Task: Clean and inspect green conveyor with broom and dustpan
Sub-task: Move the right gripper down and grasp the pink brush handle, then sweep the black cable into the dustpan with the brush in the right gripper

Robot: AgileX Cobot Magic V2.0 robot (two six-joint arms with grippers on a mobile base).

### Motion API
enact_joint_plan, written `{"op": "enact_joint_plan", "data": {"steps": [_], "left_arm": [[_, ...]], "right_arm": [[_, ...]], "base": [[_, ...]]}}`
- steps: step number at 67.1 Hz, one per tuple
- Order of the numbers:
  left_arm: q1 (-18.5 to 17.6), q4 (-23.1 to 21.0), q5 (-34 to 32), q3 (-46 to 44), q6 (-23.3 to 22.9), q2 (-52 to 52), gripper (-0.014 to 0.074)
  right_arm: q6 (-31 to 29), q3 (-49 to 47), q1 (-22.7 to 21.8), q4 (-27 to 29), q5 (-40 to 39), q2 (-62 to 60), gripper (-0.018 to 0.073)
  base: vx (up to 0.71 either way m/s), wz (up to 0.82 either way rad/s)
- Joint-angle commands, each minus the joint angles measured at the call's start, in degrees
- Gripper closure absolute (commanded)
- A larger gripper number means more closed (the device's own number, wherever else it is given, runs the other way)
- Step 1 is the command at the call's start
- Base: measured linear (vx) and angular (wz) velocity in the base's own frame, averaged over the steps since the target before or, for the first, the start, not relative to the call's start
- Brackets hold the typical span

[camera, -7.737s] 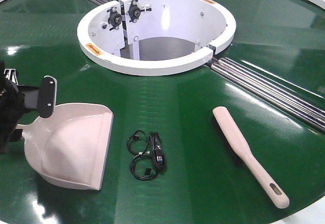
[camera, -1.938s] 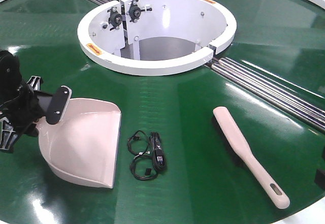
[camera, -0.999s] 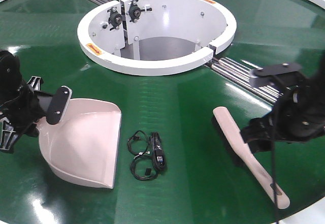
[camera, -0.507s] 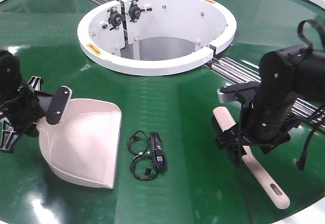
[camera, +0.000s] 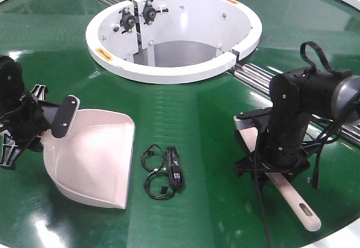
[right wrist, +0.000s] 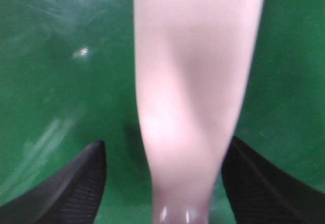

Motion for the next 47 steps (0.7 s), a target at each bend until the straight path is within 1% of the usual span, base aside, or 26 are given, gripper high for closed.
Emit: {"op": "enact_joint_plan", "data": {"steps": [1,9,15,20,30,37,44,47], "left_arm": [[-1.31,-1.28,2.25,-0.95,2.36,-1.62,0.0603],[-1.31,-1.28,2.25,-0.95,2.36,-1.62,0.0603],[-1.31,-1.28,2.25,-0.95,2.36,-1.62,0.0603],[-1.31,-1.28,2.25,-0.95,2.36,-1.62,0.0603],[-1.31,-1.28,2.31,-0.95,2.36,-1.62,0.0603],[-1.31,-1.28,2.26,-0.95,2.36,-1.62,0.0603],[-1.31,-1.28,2.26,-0.95,2.36,-1.62,0.0603],[-1.31,-1.28,2.26,-0.95,2.36,-1.62,0.0603]], "right_arm": [[0.81,-1.65,0.0,-0.48,0.12,-1.18,0.012],[1.66,-1.65,0.0,-0.48,0.02,0.01,0.0141],[1.95,-1.65,0.0,-0.48,-0.44,0.09,0.0185],[2.12,-1.65,0.0,-0.48,-0.8,-0.02,0.0242],[2.76,-1.65,0.0,-0.48,-1.61,-1.15,0.0403],[4.16,-1.65,0.0,-0.48,-3.07,-2.88,0.05],[6.85,-1.65,0.08,-0.35,-4.68,-6.14,0.0575],[7.61,-1.65,0.08,-0.07,-4.75,-7.53,0.0571]], "base": [[0.0,0.0],[0.0,0.0],[0.0,0.0],[0.0,0.0],[0.0,0.0],[0.0,0.0],[0.0,0.0],[0.0,0.0]]}}
